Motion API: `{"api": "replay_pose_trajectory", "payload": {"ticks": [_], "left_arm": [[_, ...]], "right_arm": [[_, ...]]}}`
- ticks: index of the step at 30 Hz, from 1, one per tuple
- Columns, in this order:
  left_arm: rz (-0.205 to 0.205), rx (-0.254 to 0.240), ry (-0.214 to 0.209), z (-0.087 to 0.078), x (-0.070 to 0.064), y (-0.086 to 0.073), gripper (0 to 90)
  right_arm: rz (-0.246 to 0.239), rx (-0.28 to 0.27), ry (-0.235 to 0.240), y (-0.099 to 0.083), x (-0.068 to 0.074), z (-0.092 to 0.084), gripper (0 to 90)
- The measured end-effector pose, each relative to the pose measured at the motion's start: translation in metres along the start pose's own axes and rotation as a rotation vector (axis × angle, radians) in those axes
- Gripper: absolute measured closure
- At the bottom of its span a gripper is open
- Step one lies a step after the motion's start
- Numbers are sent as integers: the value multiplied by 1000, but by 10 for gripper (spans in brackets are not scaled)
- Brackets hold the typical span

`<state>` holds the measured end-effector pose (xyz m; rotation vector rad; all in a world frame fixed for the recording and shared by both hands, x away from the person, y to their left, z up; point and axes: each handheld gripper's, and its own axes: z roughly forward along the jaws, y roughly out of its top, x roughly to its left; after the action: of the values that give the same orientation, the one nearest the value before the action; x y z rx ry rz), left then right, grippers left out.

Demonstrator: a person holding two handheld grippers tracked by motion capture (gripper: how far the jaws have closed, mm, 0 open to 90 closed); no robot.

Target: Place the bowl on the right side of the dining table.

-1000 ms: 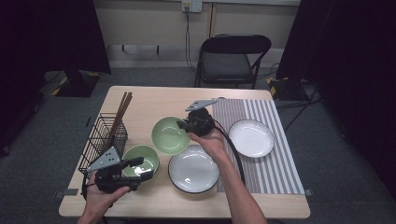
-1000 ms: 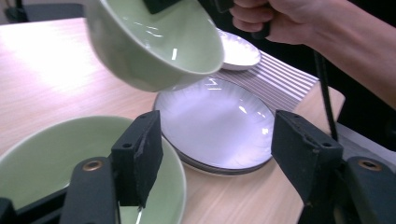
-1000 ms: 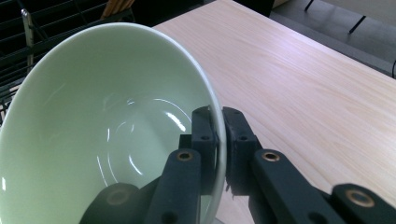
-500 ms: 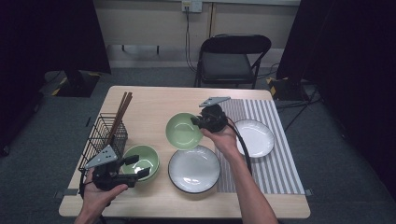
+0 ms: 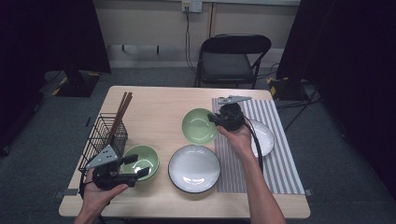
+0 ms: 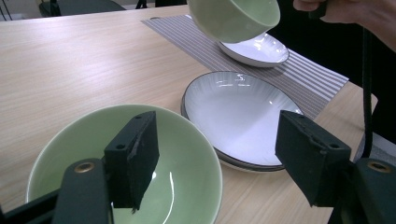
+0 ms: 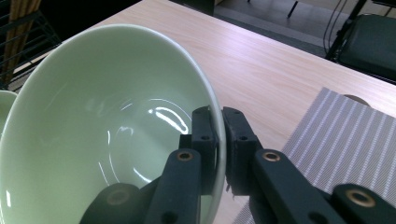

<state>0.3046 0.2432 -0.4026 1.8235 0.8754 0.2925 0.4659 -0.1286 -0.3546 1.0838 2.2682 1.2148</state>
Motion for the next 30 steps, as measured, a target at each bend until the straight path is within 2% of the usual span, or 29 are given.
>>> {"api": "replay_pose_trajectory", "payload": {"ticks": [8,19,30], "left_arm": [[-2,8,8,2,1,-1,289],[28,21,17,4,0,-2,275],[27,30,21,7,-1,-2,275]], "right_arm": [[36,-24,-43,-5,-13,-13,844],[94,-23,-83,-22,-36,-24,843],[130,-28,-133,-29,-53,-43,842]]}}
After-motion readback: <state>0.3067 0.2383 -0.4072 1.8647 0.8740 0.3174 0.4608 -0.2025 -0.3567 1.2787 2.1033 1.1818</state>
